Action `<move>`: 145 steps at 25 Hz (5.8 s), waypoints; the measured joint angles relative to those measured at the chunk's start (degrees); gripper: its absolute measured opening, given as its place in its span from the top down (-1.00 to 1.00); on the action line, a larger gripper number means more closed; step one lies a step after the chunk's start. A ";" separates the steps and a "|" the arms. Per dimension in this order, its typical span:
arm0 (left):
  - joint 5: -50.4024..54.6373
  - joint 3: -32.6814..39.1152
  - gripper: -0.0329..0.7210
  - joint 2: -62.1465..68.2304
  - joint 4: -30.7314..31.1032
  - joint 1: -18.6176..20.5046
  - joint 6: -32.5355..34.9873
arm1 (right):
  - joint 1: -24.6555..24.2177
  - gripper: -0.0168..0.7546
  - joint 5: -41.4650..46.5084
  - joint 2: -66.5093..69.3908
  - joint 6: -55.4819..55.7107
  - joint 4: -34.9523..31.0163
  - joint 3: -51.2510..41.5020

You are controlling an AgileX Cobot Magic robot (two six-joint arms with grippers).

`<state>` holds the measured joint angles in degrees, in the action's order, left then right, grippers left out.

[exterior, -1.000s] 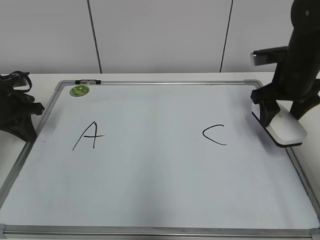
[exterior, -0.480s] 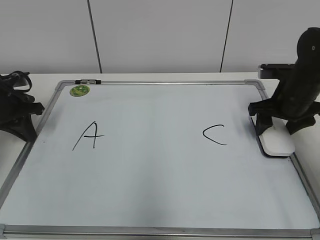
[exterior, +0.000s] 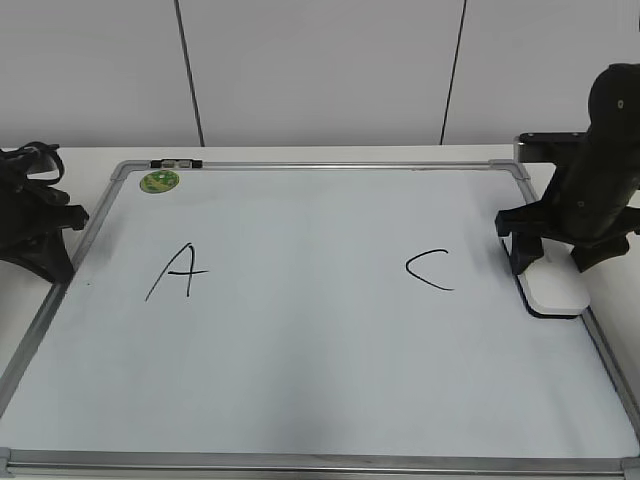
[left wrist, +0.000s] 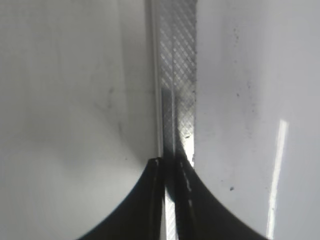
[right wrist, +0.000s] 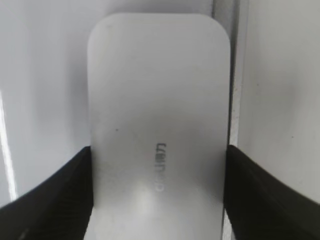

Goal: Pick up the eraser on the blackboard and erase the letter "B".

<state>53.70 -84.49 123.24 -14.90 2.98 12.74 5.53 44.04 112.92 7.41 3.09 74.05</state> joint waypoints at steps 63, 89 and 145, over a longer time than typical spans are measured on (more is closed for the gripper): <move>18.71 19.99 -0.29 -75.21 8.28 -6.33 -10.71 | 7.34 -0.58 28.54 -64.06 -5.94 -3.92 0.28; 10.34 54.72 -0.28 -108.27 13.41 -6.33 -10.94 | 7.34 -0.58 21.77 -102.79 -5.81 3.19 -45.11; 9.67 55.15 0.17 -122.63 13.62 -1.86 -11.04 | -7.30 -0.58 21.33 -113.98 -5.81 3.32 -45.11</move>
<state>63.37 -29.35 0.62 -1.27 1.12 1.70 -1.77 65.38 -1.06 1.60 6.42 28.94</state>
